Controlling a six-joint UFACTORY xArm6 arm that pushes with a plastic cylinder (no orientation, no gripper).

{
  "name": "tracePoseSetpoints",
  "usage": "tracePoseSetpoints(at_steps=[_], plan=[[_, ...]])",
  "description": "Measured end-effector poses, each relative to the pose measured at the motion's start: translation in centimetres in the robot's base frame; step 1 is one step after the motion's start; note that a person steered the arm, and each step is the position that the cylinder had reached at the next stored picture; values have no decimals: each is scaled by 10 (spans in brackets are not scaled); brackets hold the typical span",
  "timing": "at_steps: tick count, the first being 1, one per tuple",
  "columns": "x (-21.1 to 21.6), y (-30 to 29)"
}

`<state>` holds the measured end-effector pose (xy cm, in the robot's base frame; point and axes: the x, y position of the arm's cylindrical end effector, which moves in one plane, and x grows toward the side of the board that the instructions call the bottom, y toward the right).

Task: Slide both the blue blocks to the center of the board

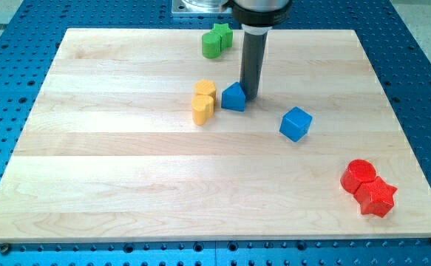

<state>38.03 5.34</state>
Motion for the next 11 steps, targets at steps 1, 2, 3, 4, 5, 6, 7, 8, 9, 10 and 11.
tracePoseSetpoints(at_steps=[1,2,3,4,5,6,7,8,9,10,11], plan=[[8,-12],[26,7],[46,99],[46,167],[68,191],[76,118],[79,40],[93,76],[111,80],[112,14],[114,-21]])
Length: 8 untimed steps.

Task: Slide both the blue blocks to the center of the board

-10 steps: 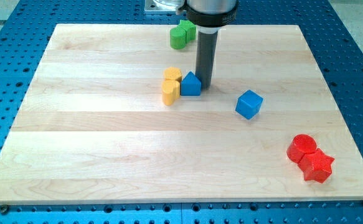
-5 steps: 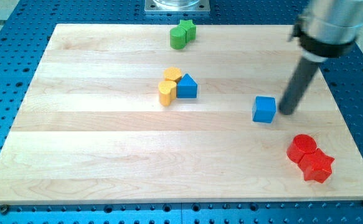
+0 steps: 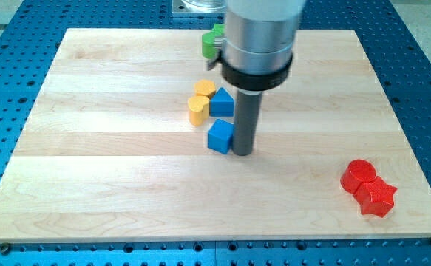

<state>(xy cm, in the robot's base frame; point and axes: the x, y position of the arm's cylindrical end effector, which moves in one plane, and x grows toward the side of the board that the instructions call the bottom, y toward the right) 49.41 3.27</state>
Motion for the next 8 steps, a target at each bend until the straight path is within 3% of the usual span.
tracePoseSetpoints(at_steps=[1,4,6,7,8], plan=[[31,-13],[-19,-20],[-23,-14],[-41,71],[-104,142]])
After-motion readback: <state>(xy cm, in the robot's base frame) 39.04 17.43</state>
